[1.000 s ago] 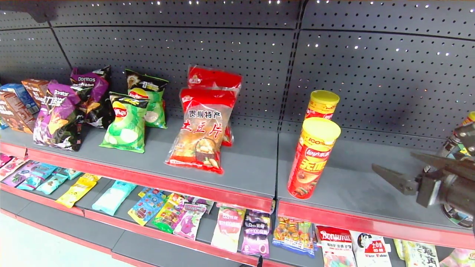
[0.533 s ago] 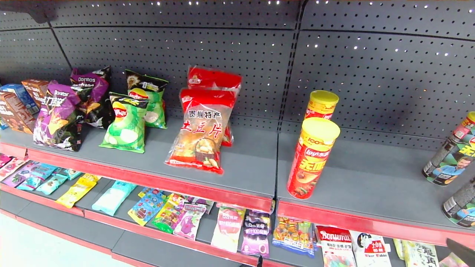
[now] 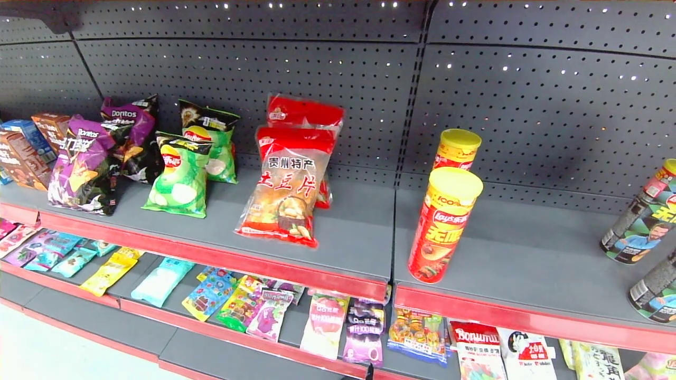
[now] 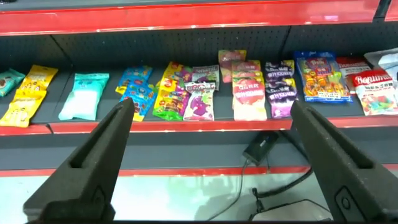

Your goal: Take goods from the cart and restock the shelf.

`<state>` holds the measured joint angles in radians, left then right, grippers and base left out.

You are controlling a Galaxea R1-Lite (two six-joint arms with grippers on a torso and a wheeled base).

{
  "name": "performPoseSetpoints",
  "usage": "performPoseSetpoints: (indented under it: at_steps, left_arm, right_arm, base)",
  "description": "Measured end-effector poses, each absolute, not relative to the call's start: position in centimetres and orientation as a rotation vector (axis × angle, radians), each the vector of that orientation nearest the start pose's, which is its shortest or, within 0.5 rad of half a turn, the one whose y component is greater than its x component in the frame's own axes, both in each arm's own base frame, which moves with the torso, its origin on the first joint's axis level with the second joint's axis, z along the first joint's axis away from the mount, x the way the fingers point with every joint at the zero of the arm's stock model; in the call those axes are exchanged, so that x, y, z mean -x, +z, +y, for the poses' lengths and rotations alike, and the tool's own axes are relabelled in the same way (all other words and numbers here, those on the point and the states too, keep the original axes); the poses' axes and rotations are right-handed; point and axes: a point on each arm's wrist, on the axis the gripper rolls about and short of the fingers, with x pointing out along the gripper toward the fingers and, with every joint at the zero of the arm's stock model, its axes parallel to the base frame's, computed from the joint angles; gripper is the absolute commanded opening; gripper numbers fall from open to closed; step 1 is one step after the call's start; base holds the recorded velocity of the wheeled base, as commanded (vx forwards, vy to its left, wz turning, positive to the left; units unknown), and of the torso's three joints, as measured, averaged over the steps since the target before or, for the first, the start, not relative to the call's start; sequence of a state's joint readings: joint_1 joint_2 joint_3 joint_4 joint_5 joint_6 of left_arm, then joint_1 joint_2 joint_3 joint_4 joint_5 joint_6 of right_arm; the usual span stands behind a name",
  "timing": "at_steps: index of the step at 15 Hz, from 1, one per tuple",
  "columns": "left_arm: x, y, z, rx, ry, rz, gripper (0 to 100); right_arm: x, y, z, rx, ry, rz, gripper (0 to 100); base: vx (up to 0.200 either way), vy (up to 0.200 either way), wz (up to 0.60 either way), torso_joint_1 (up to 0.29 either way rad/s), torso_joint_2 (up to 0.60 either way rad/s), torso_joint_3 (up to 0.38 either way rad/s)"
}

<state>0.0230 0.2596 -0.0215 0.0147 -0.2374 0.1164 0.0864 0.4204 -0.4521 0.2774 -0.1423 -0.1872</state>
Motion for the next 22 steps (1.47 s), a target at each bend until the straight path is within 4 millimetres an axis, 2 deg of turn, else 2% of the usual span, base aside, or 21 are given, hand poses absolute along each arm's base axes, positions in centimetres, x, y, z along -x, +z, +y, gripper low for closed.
performPoseSetpoints:
  at_steps: [5, 10, 13, 14, 16, 18, 20, 22]
  left_arm:
    - [0.4, 8.4, -0.5, -0.083, -0.228, 0.236, 100]
    - [0.3, 8.4, -0.5, -0.083, -0.228, 0.243, 100]
    - [-0.1, 8.4, -0.5, -0.107, -0.235, 0.284, 100]
    - [-0.5, 9.0, -0.5, -0.106, -0.239, 0.307, 100]
    - [-2.1, 11.0, -0.5, -0.099, -0.251, 0.362, 100]
    - [-4.9, 13.7, -0.5, -0.093, -0.27, 0.421, 100]
    - [-8.7, 15.8, -0.9, -0.106, -0.284, 0.452, 100]
    - [-12.9, 16.9, -2.1, -0.104, -0.264, 0.445, 100]
  right_arm:
    - [0.2, 17.7, -0.3, 0.215, -0.034, 0.252, 100]
    - [0.3, 17.4, -0.3, 0.214, -0.028, 0.252, 100]
    - [0.3, 17.7, -0.3, 0.17, -0.022, 0.196, 100]
    - [0.3, 17.4, -0.3, 0.151, -0.021, 0.174, 100]
    - [0.8, 16.2, -0.3, 0.136, 0.022, 0.153, 100]
    - [1.4, 14.3, -0.3, 0.141, 0.054, 0.146, 100]
    - [1.9, 12.6, -0.3, 0.15, 0.037, 0.141, 100]
    - [2.2, 11.7, -0.3, 0.15, 0.025, 0.128, 100]
  base:
    - [0.0, 0.0, -0.6, 0.003, 0.0, 0.0]
    - [0.0, 0.0, 0.0, 0.0, 0.0, 0.0]
    - [0.0, 0.0, 0.0, 0.0, 0.0, 0.0]
    - [0.0, 0.0, 0.0, 0.0, 0.0, 0.0]
    - [0.0, 0.0, 0.0, 0.0, 0.0, 0.0]
    - [0.0, 0.0, 0.0, 0.0, 0.0, 0.0]
    - [0.0, 0.0, 0.0, 0.0, 0.0, 0.0]
    - [0.0, 0.0, 0.0, 0.0, 0.0, 0.0]
